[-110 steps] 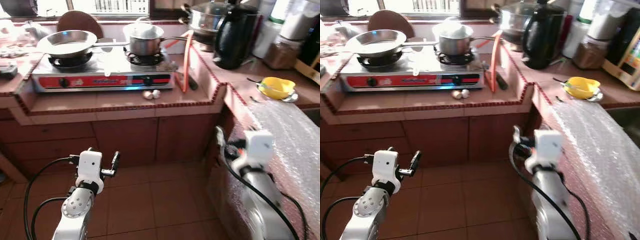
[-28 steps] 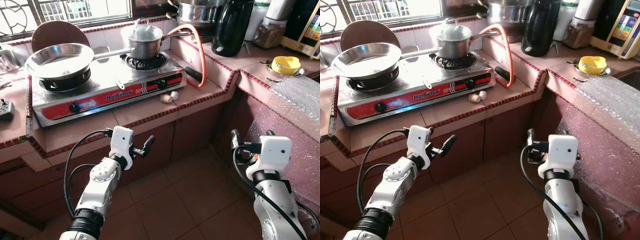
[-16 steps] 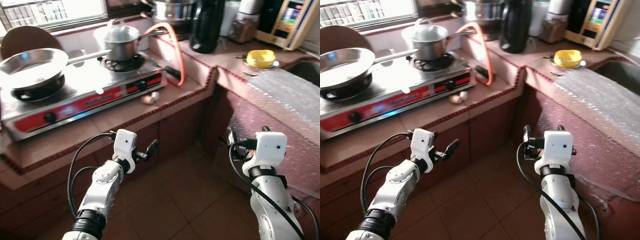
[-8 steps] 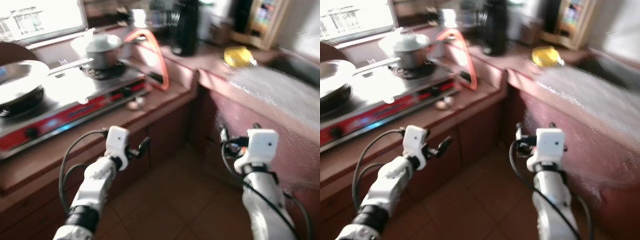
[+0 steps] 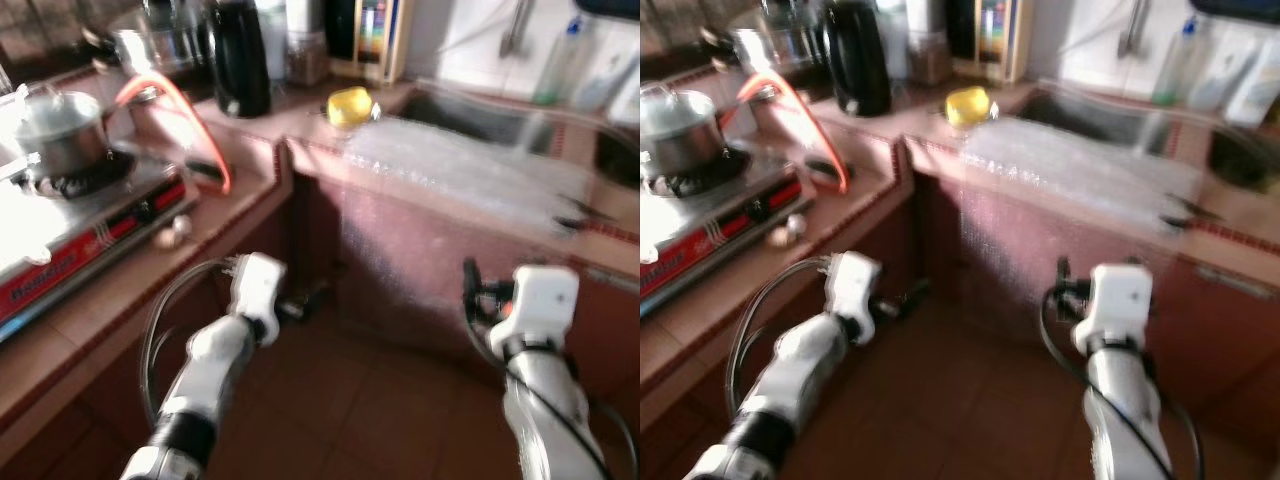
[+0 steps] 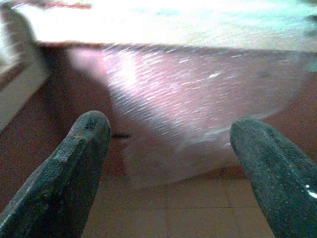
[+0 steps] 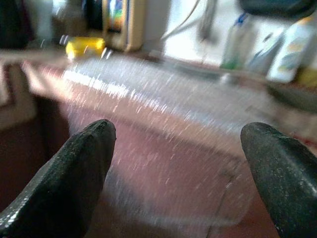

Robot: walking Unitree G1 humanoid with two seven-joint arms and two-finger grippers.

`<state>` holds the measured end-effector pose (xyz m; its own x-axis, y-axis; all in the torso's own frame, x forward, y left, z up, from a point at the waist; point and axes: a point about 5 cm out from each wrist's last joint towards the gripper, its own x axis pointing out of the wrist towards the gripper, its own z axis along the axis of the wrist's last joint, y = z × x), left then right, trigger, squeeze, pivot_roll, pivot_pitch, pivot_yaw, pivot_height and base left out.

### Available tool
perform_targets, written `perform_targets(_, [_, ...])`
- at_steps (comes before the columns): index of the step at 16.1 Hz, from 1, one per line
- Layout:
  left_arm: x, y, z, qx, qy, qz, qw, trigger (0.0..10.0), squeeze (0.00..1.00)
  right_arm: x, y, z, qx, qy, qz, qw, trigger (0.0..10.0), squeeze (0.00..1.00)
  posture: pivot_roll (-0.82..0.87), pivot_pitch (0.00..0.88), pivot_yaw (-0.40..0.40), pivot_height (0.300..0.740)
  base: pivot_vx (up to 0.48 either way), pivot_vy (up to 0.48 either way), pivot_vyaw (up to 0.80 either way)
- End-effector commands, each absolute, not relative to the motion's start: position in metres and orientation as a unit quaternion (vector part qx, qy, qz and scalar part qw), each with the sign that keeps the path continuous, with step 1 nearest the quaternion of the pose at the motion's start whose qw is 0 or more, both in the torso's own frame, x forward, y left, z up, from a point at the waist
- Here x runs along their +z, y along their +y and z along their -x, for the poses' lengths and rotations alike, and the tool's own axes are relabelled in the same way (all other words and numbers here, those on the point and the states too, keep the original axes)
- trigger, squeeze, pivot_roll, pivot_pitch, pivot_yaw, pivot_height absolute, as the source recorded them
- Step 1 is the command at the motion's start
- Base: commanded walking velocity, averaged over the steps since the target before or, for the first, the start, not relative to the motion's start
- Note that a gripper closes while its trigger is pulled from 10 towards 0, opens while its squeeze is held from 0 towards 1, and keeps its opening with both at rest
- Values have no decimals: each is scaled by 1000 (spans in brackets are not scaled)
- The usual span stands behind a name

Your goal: Kitchen organization

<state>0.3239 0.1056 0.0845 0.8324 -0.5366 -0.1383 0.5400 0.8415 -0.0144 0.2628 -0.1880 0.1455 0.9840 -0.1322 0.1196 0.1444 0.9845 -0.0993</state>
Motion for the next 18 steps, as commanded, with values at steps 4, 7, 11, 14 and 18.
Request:
perform_targets(4, [81,122,-326,-281,79,-39,956,10000,0,143,-181,-260,-63,-55,46,995,10000,0,-49,0,50,740,0,0,-800])
perform_targets(7, [73,116,-319,-291,83,-43,952,10000,0,140,-178,-258,-59,-50,43,996,10000,0,-46,1,37,740,0,0,-800])
perform_targets(11, [85,130,-322,-240,51,-24,969,10000,0,139,-180,-250,-58,-45,48,996,10000,0,-50,8,33,740,0,0,-172])
perform_targets(14, [87,135,-317,-205,41,-8,978,10000,0,138,-185,-244,-64,-41,53,996,10000,0,-55,12,30,740,0,0,0])
perform_targets(18, [85,143,-311,-180,47,9,983,10000,0,139,-186,-239,-63,-36,56,996,10000,0,-58,20,19,740,61,0,0])
